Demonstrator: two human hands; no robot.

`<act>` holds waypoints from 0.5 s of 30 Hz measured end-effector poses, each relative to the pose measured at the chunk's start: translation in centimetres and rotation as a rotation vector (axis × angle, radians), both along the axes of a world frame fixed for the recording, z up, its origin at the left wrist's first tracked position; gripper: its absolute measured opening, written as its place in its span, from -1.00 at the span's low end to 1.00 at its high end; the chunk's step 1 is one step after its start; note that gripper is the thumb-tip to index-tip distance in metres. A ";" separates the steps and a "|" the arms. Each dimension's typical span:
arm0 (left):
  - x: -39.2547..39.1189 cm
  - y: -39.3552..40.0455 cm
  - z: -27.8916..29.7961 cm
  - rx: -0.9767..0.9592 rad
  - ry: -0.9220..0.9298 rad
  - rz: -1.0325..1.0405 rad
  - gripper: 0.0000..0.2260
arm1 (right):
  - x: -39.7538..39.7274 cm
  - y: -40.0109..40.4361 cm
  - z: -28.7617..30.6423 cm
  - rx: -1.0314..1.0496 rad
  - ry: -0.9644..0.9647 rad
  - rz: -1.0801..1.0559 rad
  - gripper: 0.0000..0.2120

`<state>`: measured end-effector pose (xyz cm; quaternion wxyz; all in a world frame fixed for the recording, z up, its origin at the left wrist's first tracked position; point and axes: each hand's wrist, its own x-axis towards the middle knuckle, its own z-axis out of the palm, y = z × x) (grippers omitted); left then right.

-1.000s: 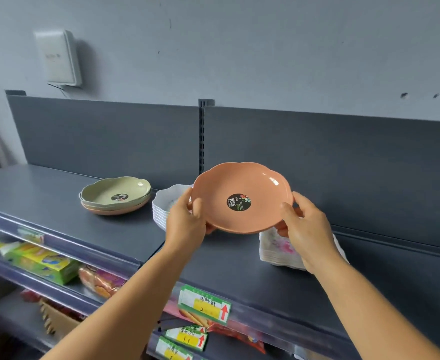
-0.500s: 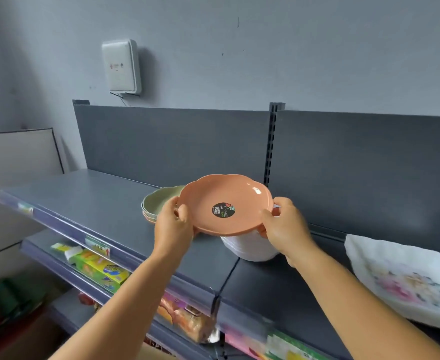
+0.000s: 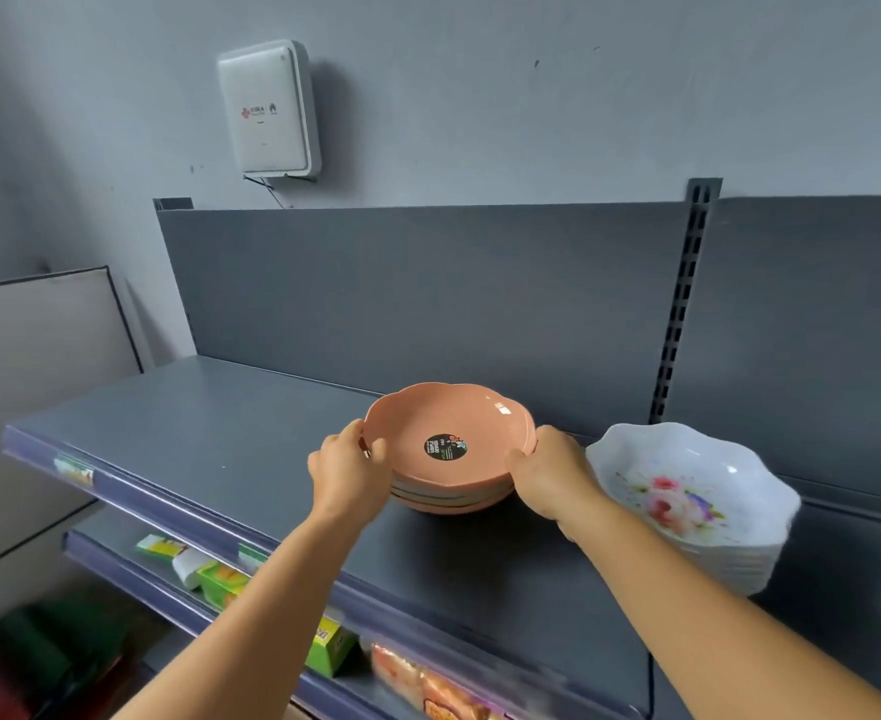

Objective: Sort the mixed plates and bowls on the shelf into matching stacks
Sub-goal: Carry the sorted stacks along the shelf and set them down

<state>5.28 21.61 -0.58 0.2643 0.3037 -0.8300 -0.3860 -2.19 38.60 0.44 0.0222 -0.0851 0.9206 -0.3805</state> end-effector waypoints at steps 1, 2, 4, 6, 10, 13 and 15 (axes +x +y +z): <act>-0.4 -0.5 -0.2 -0.004 -0.028 0.008 -0.79 | -0.2 -0.4 -0.1 0.025 -0.002 -0.009 -0.61; -0.7 -0.8 -0.4 -0.010 -0.048 0.008 -0.77 | -0.4 -0.7 -0.2 0.047 -0.004 -0.018 -0.60; -1.4 -1.5 -0.9 -0.012 -0.061 -0.011 -0.78 | -0.8 -1.0 -0.4 0.078 -0.010 -0.033 -0.60; -1.9 -1.8 -1.1 0.012 -0.067 -0.038 -0.82 | -1.0 -1.1 -0.5 0.096 -0.005 -0.038 -0.61; -2.2 -1.8 -1.2 0.012 -0.075 -0.090 -0.77 | -1.3 -1.4 -0.6 0.129 0.015 -0.040 -0.62; -2.1 -1.7 -0.9 -0.022 -0.111 -0.110 -0.83 | -1.1 -1.5 -0.4 0.189 0.022 -0.033 -0.63; -1.8 -1.7 -0.6 -0.121 -0.200 -0.135 -0.90 | -0.7 -1.4 -0.3 0.248 0.031 -0.020 -0.62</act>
